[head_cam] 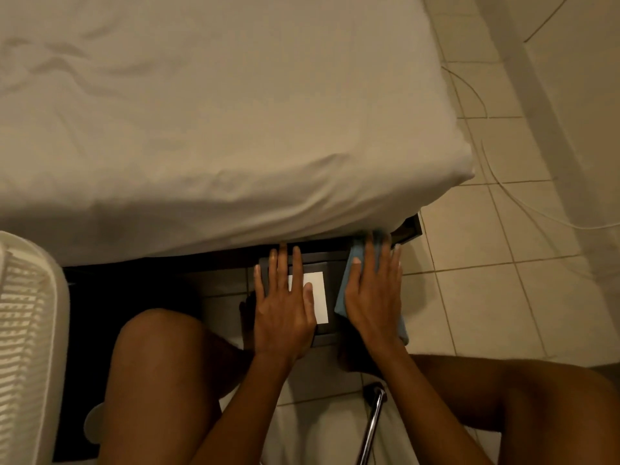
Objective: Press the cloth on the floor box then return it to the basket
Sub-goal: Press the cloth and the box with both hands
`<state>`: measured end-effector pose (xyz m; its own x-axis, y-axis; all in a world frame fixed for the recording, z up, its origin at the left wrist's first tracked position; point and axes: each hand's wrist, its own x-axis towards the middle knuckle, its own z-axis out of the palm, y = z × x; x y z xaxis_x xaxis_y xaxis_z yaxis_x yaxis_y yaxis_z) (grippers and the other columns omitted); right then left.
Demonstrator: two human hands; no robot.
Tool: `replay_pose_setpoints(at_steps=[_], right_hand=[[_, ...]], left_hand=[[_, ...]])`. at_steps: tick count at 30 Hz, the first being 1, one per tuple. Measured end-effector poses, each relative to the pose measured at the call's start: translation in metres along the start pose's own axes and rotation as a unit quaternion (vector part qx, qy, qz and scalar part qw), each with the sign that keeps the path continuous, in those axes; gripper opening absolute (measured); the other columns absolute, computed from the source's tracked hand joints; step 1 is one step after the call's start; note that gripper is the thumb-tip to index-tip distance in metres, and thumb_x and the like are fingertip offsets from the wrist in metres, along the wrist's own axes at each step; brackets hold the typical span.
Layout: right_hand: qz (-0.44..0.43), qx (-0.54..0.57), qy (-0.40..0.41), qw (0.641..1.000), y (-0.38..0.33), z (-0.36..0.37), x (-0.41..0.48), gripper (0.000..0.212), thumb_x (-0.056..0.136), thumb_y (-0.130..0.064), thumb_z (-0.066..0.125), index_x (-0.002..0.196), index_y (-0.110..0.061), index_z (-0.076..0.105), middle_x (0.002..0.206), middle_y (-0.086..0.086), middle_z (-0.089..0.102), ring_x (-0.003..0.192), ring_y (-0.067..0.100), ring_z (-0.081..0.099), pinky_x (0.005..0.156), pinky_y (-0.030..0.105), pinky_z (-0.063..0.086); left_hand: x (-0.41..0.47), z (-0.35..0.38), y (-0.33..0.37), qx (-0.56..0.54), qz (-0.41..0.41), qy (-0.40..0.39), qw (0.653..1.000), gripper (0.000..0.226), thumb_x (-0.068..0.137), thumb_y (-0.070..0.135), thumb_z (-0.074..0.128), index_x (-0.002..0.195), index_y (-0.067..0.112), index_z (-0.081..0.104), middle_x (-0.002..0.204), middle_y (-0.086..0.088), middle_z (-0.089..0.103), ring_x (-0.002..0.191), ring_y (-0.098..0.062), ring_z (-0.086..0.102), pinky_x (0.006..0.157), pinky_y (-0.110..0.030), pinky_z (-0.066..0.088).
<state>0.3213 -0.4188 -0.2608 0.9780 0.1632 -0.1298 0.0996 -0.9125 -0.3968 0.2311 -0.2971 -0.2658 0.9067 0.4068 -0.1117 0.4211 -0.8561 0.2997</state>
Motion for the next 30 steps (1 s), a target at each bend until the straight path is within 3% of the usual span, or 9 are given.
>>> replay_pose_setpoints(at_steps=[5,11,17,22,24,27,30], right_hand=[[-0.131,-0.012,-0.055,0.990,0.023,-0.008,-0.045,0.062,0.102,-0.049,0.017,0.159,-0.028,0.003,0.167,-0.002,-0.008,0.154,0.016,-0.010,0.124,0.042,0.001],[-0.023,-0.023,0.009,0.999,-0.005,0.002,0.004,0.062,0.102,-0.046,0.020,0.159,-0.023,0.011,0.167,0.007,0.007,0.154,0.025,-0.001,0.124,0.049,0.009],[-0.210,-0.043,-0.070,0.974,0.028,-0.013,-0.038,0.061,0.103,-0.044,0.024,0.159,-0.028,0.006,0.168,-0.002,-0.003,0.154,0.019,-0.007,0.125,0.043,0.001],[-0.064,-0.016,-0.018,0.998,0.005,-0.007,0.002,0.061,0.102,-0.046,0.025,0.159,-0.025,0.013,0.167,0.004,0.008,0.154,0.024,0.000,0.124,0.051,0.012],[-0.096,-0.038,-0.009,0.995,-0.006,-0.002,-0.009,0.060,0.104,-0.043,0.024,0.159,-0.022,0.013,0.167,0.006,0.008,0.155,0.024,0.000,0.125,0.048,0.008],[-0.182,-0.024,-0.063,0.981,0.010,-0.007,-0.043,0.061,0.104,-0.043,0.020,0.159,-0.021,0.009,0.168,0.004,0.001,0.155,0.021,-0.006,0.125,0.042,0.001],[-0.152,-0.029,-0.058,0.986,0.019,-0.009,-0.030,0.061,0.103,-0.046,0.016,0.159,-0.024,0.008,0.168,0.004,0.003,0.155,0.019,-0.004,0.125,0.045,0.006]], left_hand=[[0.001,0.000,0.001,-0.004,-0.001,0.000,1.000,0.061,0.102,0.039,0.010,0.157,0.016,-0.002,0.166,-0.011,0.000,0.154,-0.024,0.001,0.124,-0.051,0.009],[0.002,0.002,0.001,0.004,0.005,0.009,1.000,0.061,0.103,0.038,0.013,0.157,0.015,-0.002,0.166,-0.012,0.000,0.154,-0.024,0.001,0.124,-0.051,0.007],[0.002,0.002,0.002,-0.001,0.001,0.005,1.000,0.060,0.104,0.036,0.015,0.157,0.014,0.000,0.166,-0.012,0.000,0.154,-0.025,-0.001,0.124,-0.051,0.005],[0.002,0.001,0.001,0.000,0.004,0.003,1.000,0.060,0.104,0.037,0.016,0.157,0.016,-0.002,0.166,-0.011,-0.003,0.154,-0.024,-0.003,0.124,-0.050,0.002],[0.002,0.001,0.001,0.005,0.000,0.004,1.000,0.060,0.104,0.037,0.017,0.157,0.015,-0.002,0.166,-0.011,-0.002,0.154,-0.024,-0.002,0.124,-0.051,0.004],[0.001,0.001,0.002,-0.002,-0.002,0.000,1.000,0.060,0.104,0.037,0.015,0.157,0.015,-0.002,0.166,-0.011,-0.001,0.154,-0.023,-0.002,0.124,-0.052,0.007],[0.002,0.000,0.003,-0.005,0.000,0.000,1.000,0.060,0.103,0.038,0.012,0.158,0.016,0.000,0.166,-0.011,0.001,0.154,-0.023,0.000,0.124,-0.052,0.007]])
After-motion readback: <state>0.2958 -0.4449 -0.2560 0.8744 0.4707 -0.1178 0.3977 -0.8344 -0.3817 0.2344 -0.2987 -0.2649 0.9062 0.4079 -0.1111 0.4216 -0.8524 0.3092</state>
